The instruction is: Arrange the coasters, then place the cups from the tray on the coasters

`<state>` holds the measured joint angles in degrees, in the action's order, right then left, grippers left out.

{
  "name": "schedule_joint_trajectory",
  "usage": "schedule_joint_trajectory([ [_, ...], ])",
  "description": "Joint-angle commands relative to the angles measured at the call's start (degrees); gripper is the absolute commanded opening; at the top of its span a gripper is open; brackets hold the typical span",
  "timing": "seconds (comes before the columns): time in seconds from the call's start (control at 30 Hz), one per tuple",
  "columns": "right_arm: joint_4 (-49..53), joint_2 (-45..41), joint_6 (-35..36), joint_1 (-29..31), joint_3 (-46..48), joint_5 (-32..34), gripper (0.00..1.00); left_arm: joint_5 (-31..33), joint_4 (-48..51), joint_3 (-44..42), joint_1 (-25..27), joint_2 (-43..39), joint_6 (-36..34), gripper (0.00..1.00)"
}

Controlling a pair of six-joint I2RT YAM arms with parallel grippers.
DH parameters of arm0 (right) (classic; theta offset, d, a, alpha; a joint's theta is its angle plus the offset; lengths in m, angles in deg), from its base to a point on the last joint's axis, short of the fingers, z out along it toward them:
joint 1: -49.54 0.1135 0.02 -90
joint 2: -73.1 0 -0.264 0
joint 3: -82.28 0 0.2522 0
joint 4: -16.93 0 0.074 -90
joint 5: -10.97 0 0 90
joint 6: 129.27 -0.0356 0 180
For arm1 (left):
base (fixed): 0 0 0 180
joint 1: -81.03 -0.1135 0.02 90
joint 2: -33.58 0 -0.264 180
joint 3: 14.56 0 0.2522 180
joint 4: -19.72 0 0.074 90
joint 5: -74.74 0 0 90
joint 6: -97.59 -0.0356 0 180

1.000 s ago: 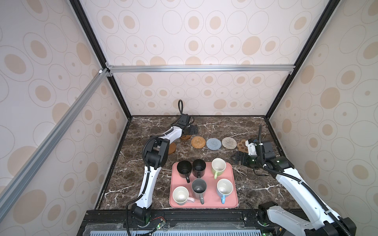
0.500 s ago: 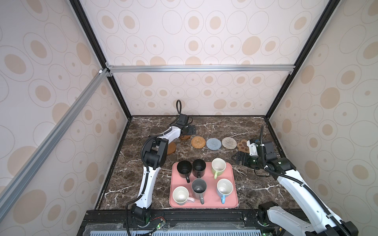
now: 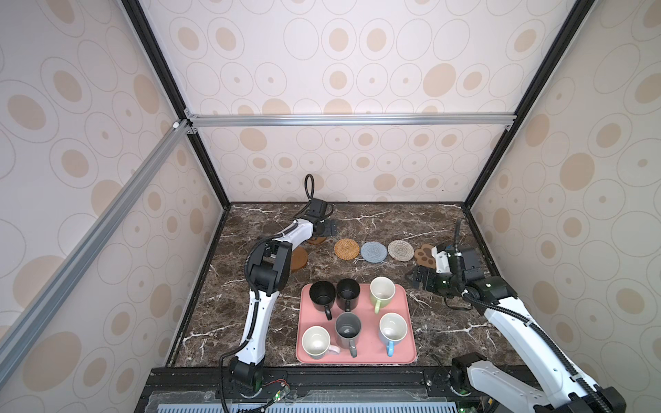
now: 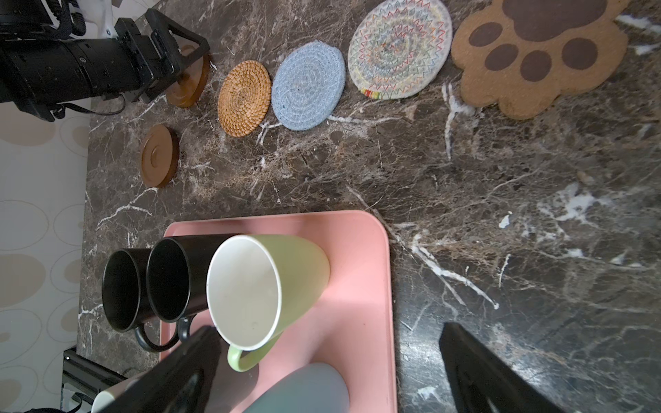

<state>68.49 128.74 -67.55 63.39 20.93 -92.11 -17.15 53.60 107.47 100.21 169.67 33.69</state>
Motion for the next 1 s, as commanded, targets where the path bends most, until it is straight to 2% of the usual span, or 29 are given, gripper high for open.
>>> schedule_joint_trajectory([
  [0.0,0.9,0.4,-0.7,0.4,-0.2,0.4,1.00,-1.8,3.3,0.8,-0.4,2.3,-0.4,1.00],
  [0.2,1.3,0.8,-0.5,0.5,-0.9,0.5,1.00,-4.9,2.4,0.8,-0.2,2.0,-0.2,1.00],
  [0.33,1.4,1.1,-0.3,0.5,-1.6,0.5,1.00,-8.8,-0.1,0.8,0.6,0.5,-2.6,1.00],
  [0.77,1.7,-0.2,-1.0,0.5,-0.8,1.3,1.00,-12.9,2.3,7.1,3.3,-4.2,-5.1,1.00],
  [0.87,1.5,-0.4,-1.5,0.5,-0.2,1.2,1.00,-13.9,3.3,6.4,5.0,-6.3,-5.1,1.00],
  [0.97,1.2,-0.4,-1.9,0.4,0.4,1.1,1.00,-14.5,1.3,1.7,7.6,-9.6,-5.1,1.00],
])
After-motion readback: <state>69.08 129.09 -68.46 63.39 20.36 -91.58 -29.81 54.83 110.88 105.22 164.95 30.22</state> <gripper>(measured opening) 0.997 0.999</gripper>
